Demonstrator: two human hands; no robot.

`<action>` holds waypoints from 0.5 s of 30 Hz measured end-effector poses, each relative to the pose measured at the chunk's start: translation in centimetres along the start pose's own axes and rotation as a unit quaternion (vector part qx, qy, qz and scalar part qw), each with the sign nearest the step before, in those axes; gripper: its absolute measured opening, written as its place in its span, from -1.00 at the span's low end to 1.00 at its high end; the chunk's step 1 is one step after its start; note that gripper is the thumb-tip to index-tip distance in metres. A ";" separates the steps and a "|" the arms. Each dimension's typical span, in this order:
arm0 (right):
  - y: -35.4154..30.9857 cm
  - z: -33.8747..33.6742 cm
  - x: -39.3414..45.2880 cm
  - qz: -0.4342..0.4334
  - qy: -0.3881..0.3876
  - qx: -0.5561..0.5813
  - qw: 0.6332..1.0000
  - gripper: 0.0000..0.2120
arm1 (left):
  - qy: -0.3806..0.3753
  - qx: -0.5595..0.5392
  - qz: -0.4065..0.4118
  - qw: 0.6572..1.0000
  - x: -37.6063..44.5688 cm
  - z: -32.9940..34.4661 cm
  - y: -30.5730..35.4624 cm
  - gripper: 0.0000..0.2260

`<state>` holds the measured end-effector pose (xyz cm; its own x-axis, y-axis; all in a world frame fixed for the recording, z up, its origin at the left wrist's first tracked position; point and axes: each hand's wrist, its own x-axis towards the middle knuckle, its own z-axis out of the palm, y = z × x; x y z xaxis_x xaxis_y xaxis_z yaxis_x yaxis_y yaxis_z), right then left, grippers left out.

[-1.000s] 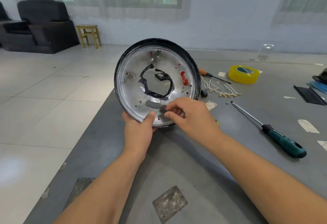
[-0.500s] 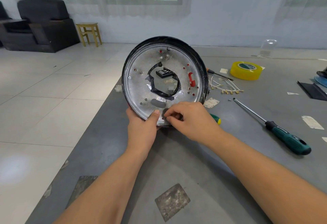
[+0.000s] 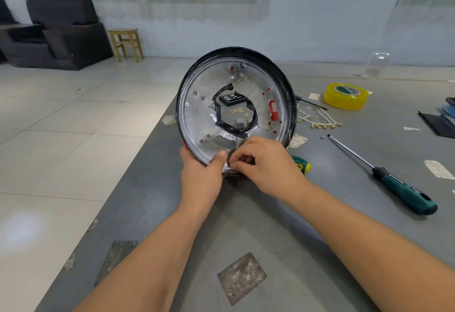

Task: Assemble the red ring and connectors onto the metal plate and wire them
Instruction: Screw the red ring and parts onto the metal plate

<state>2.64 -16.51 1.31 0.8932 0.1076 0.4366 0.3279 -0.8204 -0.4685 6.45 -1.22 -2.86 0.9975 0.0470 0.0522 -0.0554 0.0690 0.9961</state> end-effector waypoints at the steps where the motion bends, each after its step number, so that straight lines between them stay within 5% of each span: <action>1: -0.1 0.0 0.0 0.007 0.003 0.002 1.000 -0.98 | -0.002 0.001 0.001 1.000 0.0 0.0 0.0 -0.34; 6: -0.4 0.1 -0.1 0.036 0.020 0.005 0.999 -0.93 | -0.002 0.011 0.007 1.000 0.0 0.0 -0.3 -0.48; 15: -0.6 -0.3 -0.1 0.030 -0.004 -0.018 0.999 -0.96 | 0.007 0.010 0.007 1.000 0.0 0.0 -0.3 -0.38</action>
<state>2.29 -16.20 1.81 0.9130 0.0625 0.4031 0.2635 -0.8448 -0.4658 6.46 -1.23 -3.13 0.9959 0.0620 0.0655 -0.0685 0.0491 0.9964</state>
